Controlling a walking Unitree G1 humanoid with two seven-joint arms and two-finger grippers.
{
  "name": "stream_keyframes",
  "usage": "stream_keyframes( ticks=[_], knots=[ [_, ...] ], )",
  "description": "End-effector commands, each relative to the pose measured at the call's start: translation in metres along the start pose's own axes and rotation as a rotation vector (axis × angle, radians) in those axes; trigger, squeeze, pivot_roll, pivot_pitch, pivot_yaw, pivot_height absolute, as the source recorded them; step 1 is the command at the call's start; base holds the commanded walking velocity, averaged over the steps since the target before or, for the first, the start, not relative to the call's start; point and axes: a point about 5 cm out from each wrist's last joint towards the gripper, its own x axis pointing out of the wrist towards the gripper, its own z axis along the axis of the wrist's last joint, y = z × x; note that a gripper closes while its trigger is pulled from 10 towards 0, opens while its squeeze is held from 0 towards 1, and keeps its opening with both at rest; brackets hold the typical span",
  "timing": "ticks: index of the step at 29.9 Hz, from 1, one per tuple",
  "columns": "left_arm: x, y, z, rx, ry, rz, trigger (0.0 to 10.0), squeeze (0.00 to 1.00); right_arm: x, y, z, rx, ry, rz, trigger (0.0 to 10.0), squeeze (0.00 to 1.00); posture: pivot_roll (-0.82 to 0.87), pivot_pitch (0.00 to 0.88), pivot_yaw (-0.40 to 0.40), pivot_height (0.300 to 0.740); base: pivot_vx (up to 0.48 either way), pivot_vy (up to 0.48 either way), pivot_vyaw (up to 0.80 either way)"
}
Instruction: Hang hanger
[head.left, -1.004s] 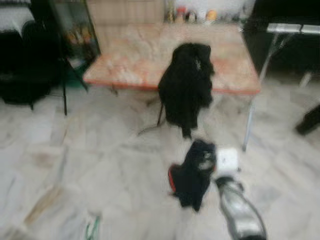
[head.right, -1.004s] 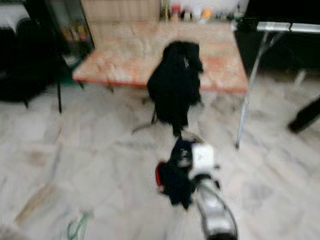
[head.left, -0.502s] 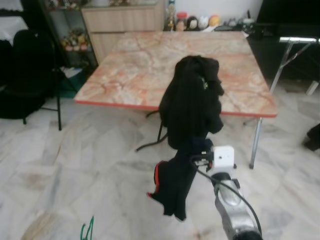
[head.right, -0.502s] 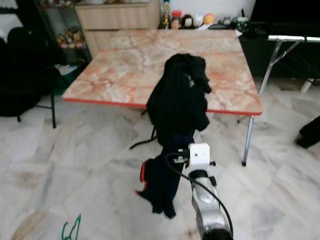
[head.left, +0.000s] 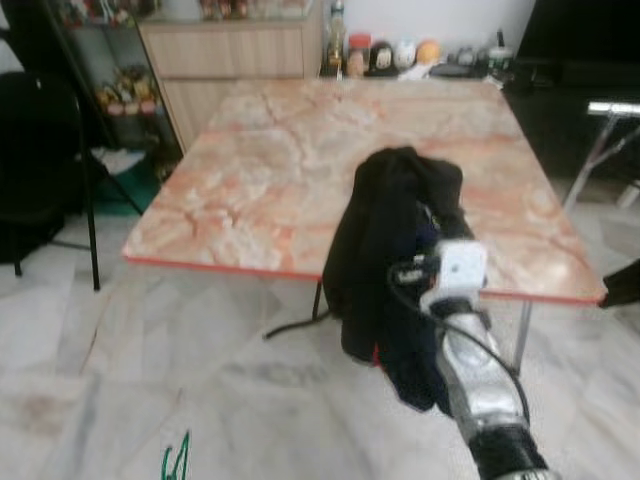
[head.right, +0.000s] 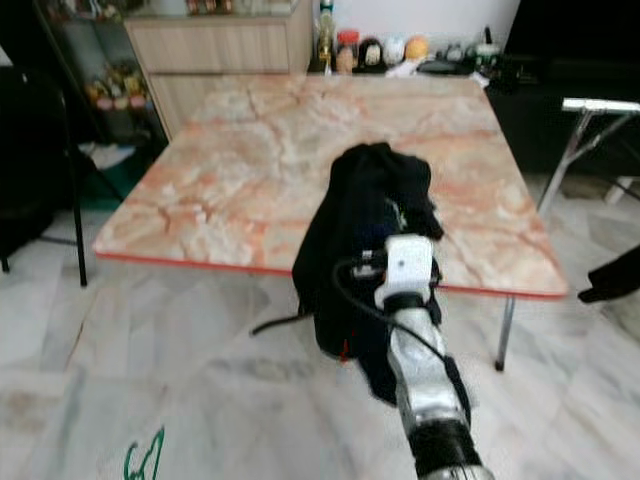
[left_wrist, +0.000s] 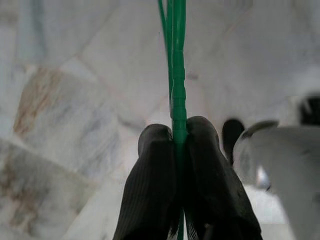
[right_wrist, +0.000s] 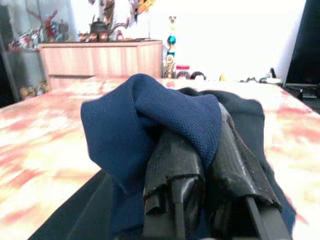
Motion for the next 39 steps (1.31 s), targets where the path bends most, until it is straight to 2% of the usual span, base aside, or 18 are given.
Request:
stream_keyframes(
  ticks=[1,2,3,4,5,6,8,10,14,19,21,24,26,30,31,35,37,39],
  knots=[
    [0.000,-0.001,-0.002,0.013,0.006,-0.005,10.0,0.00,0.028,-0.006,0.051,0.026,-0.172,-0.017,10.0,0.00,-0.09,0.000,0.056,0.740,0.480,0.000,0.00],
    [0.000,-0.001,-0.002,0.013,0.006,-0.005,10.0,0.00,0.028,-0.006,0.051,0.026,-0.172,-0.017,10.0,0.00,-0.09,0.000,0.056,0.740,0.480,0.000,0.00],
    [-0.002,0.002,-0.005,0.010,0.016,-0.001,10.0,0.00,0.057,-0.006,0.112,0.030,-0.359,0.005,10.0,0.00,-0.10,0.000,0.056,0.740,0.480,0.000,0.00],
    [-0.002,0.004,-0.007,0.009,0.022,0.002,10.0,0.00,0.064,-0.007,0.134,0.029,-0.424,0.012,10.0,0.00,-0.10,0.000,0.057,0.740,0.480,0.000,0.00],
    [-0.002,0.004,-0.007,0.009,0.022,0.002,10.0,0.00,0.064,-0.007,0.134,0.029,-0.424,0.012,10.0,0.00,-0.10,0.000,0.057,0.740,0.480,0.000,0.00],
    [-0.004,0.010,-0.010,0.005,0.034,0.008,10.0,0.00,0.075,-0.011,0.163,0.019,-0.494,0.001,10.0,0.00,-0.10,0.000,0.059,0.740,0.480,0.000,0.00],
    [-0.005,0.012,-0.011,0.004,0.039,0.011,10.0,0.00,0.078,-0.014,0.170,0.021,-0.509,-0.008,10.0,0.00,-0.10,0.000,0.059,0.740,0.480,0.000,0.00],
    [-0.007,0.017,-0.015,0.003,0.052,0.016,10.0,0.00,0.088,-0.021,0.190,0.035,-0.539,-0.039,10.0,0.00,-0.11,0.000,0.062,0.740,0.480,0.000,0.00],
    [-0.005,0.011,-0.013,-0.016,0.045,0.024,10.0,0.00,0.095,-0.022,0.209,0.026,-0.577,-0.042,10.0,0.00,-0.12,0.000,0.062,0.740,0.375,0.000,0.00],
    [-0.004,0.004,-0.012,-0.022,0.041,0.012,10.0,0.00,0.098,-0.012,0.197,0.031,-0.513,0.003,10.0,0.00,-0.11,0.000,0.050,0.740,0.000,0.000,0.00],
    [-0.004,0.000,-0.014,-0.037,0.045,0.003,10.0,0.00,0.091,0.006,0.160,0.031,-0.372,0.082,10.0,0.00,-0.10,0.000,0.046,0.740,0.000,0.000,0.00],
    [-0.005,0.000,-0.016,-0.032,0.052,0.005,10.0,0.00,0.085,0.011,0.148,0.044,-0.343,0.108,10.0,0.00,-0.10,0.000,0.045,0.740,0.000,0.000,0.00],
    [-0.006,0.001,-0.020,-0.036,0.063,0.005,10.0,0.00,0.075,0.016,0.127,0.038,-0.275,0.135,10.0,0.00,-0.10,0.000,0.043,0.740,0.000,0.000,0.00],
    [-0.008,0.003,-0.024,-0.038,0.071,0.009,10.0,0.00,0.057,0.017,0.095,0.058,-0.161,0.151,10.0,0.00,-0.09,0.000,0.040,0.740,0.000,0.000,0.00],
    [-0.009,0.003,-0.025,-0.037,0.074,0.011,10.0,0.00,0.047,0.016,0.084,0.053,-0.122,0.157,10.0,0.00,-0.09,0.000,0.039,0.740,0.000,0.000,0.00],
    [-0.009,0.003,-0.026,-0.037,0.075,0.011,10.0,0.00,0.038,0.016,0.076,0.051,-0.086,0.163,10.0,0.00,-0.09,0.000,0.039,0.740,0.000,0.000,0.00],
    [-0.009,0.004,-0.026,-0.031,0.075,0.012,10.0,0.00,0.020,0.009,0.069,0.015,-0.056,0.158,10.0,0.00,-0.10,0.000,0.035,0.740,0.000,0.000,0.00],
    [-0.009,0.004,-0.026,-0.031,0.074,0.012,10.0,0.00,0.016,0.008,0.069,0.011,-0.046,0.159,10.0,0.00,-0.10,0.000,0.035,0.740,0.000,0.000,0.00]
  ],
)
